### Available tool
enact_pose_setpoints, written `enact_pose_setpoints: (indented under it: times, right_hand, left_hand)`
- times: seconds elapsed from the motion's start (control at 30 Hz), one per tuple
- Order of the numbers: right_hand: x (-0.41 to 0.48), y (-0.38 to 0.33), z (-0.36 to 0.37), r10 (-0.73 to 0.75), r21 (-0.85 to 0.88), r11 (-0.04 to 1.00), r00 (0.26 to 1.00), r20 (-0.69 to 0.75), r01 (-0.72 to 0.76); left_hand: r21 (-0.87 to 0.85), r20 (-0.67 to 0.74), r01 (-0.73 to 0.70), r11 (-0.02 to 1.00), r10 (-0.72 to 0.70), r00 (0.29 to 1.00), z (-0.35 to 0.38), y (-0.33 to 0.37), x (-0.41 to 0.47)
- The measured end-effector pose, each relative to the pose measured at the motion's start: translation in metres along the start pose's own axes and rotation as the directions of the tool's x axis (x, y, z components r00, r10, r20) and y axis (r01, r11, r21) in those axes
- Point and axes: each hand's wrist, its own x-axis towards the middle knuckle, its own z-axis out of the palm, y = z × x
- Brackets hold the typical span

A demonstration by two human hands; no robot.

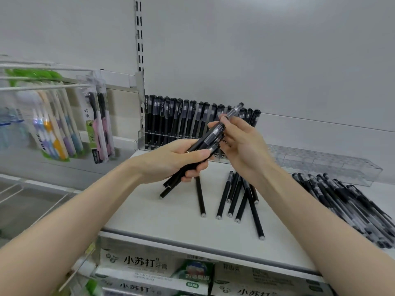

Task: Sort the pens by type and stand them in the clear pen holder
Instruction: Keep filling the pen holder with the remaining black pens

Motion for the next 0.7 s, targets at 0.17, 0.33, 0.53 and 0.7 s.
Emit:
enact_pose_setpoints:
  times: [0.17,0.33,0.53,0.7]
  right_hand:
    - [0.029,-0.002,0.022,-0.058,0.095,0.993,0.983,-0.172,0.076]
    - [0.052,0.007,0.037,-0.118,-0.035,0.993,0.947,-0.299,0.112]
    - [0.059,0.026,0.056,-0.336,-0.443,0.876,0.901,-0.274,0.192]
    - [0.075,0.033,0.07,-0.501,-0.71,0.665,0.843,-0.196,0.23]
  left_hand:
    - [0.095,-0.024,0.022,0.995,-0.02,1.0,-0.048,-0.001,-0.009]
    - [-0.008,-0.017,0.093,0.996,-0.093,0.996,-0.109,-0.006,-0.024]
    - [-0.228,-0.15,0.004,0.974,-0.039,0.988,-0.125,-0.017,-0.015]
    - [-0.312,-0.32,-0.183,0.932,0.078,0.944,-0.118,-0.027,0.001]
